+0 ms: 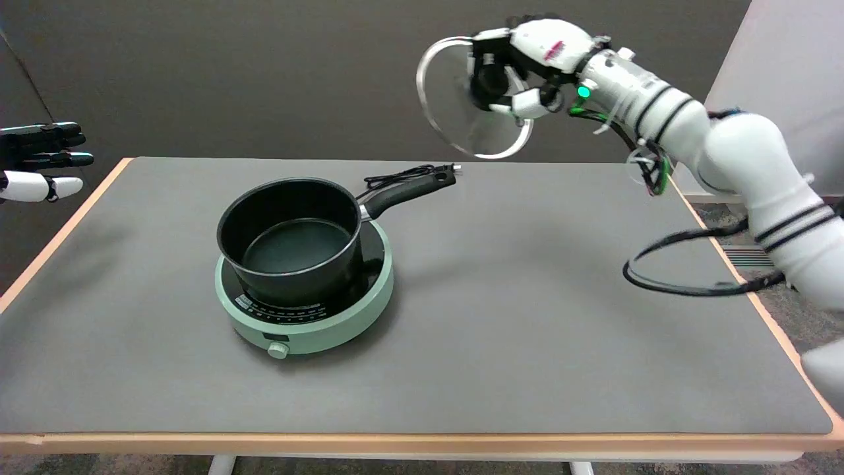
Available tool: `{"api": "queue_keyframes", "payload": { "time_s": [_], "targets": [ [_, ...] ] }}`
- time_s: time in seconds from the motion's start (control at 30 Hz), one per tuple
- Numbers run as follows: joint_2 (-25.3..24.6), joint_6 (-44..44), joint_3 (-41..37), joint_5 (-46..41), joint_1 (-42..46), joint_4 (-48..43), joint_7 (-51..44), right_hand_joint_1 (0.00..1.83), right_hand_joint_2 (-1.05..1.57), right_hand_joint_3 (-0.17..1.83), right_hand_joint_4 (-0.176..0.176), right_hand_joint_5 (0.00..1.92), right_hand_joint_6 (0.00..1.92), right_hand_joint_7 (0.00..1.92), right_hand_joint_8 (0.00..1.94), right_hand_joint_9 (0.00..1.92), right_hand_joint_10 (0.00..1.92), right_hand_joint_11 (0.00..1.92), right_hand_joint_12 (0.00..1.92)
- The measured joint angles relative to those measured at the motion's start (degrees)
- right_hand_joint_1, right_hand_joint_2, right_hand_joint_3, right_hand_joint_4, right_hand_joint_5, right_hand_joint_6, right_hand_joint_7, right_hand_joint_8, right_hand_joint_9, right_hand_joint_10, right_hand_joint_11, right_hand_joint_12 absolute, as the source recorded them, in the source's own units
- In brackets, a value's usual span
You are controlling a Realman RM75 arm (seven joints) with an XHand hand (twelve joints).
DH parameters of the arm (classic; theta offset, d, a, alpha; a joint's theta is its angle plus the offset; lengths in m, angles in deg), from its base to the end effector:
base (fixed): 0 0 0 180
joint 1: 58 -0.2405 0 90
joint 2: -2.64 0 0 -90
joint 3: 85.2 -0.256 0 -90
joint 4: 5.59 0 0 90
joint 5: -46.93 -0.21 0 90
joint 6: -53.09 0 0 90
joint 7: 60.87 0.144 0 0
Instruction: Place the pot lid onto the soup pot.
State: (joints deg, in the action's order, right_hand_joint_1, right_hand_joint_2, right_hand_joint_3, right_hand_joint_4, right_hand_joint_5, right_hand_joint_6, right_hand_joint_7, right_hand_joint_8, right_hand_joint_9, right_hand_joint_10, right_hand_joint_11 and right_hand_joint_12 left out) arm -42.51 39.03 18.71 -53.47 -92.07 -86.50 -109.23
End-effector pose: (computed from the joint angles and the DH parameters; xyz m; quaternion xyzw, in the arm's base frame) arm -0.0636 -0.4388 0.3729 0.7902 0.0348 0.0725 0.6075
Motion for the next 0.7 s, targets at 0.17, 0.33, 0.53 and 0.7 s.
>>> {"api": "queue_keyframes", "payload": {
  "time_s": [0.17, 0.33, 0.53, 0.7],
  "targets": [
    [0.7, -1.9, 10.6, -1.5, -8.9, 2.3, 3.7, 1.34, 0.93, 0.52, 0.176, 0.55, 1.31, 0.84, 1.36, 0.81, 1.84, 0.53, 1.92],
    [0.6, -4.1, 20.8, -2.7, -17.8, 4.4, 7.1, 1.34, 0.93, 0.53, 0.176, 0.56, 1.30, 0.84, 1.36, 0.82, 1.83, 0.54, 1.92],
    [-0.4, -6.7, 29.9, -4.5, -25.8, 6.6, 10.1, 1.35, 0.91, 0.54, 0.176, 0.58, 1.28, 0.86, 1.34, 0.83, 1.83, 0.58, 1.88],
    [-1.8, -9.5, 34.2, -5.4, -30.5, 8.5, 11.7, 1.35, 0.88, 0.58, 0.176, 0.60, 1.29, 0.88, 1.32, 0.84, 1.82, 0.65, 1.72]
  ]
}}
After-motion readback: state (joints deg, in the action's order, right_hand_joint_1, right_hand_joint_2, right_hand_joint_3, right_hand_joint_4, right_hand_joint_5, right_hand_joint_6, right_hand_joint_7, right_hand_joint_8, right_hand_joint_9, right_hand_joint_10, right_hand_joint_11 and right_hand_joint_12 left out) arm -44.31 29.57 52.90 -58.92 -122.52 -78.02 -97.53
